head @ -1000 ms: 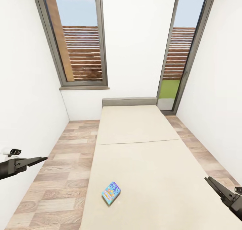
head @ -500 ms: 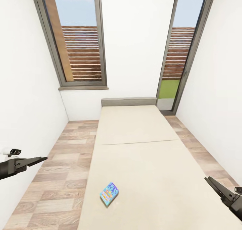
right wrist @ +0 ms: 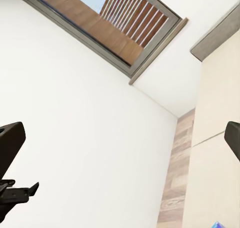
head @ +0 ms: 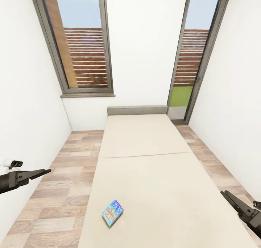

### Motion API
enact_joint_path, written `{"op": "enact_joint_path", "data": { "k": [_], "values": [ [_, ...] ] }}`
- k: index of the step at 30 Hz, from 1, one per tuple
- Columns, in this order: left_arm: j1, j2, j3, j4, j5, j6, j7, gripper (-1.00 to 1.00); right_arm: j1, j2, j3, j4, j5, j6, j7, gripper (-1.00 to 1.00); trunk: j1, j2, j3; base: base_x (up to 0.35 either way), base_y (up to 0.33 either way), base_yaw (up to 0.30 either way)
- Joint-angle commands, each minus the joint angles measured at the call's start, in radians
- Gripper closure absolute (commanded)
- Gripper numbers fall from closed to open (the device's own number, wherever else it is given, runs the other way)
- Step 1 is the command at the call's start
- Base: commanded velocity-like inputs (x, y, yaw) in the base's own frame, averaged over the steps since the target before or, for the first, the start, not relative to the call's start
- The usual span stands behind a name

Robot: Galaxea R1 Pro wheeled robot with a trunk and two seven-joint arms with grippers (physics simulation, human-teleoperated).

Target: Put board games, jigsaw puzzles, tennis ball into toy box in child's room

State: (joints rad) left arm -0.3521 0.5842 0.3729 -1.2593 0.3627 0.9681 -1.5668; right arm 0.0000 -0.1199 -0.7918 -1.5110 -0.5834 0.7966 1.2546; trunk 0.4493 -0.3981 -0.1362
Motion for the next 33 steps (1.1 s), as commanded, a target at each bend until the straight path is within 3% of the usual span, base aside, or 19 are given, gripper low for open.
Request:
{"op": "enact_joint_path", "data": {
  "k": [1,33],
  "values": [
    [-0.001,0.000,0.000,0.000,-0.001,0.011,-0.004,-1.00,0.000,0.000,0.000,-0.001,-0.006,0.007,-0.001,-1.00,0.001,-0.002,-0.002,0.053,-0.012,0.000],
    [-0.001,-0.008,-0.001,0.000,0.000,0.011,-0.004,-1.00,0.000,0.001,0.000,-0.004,0.000,0.006,-0.003,-1.00,0.001,-0.002,-0.001,0.039,-0.003,0.000]
  ]
}}
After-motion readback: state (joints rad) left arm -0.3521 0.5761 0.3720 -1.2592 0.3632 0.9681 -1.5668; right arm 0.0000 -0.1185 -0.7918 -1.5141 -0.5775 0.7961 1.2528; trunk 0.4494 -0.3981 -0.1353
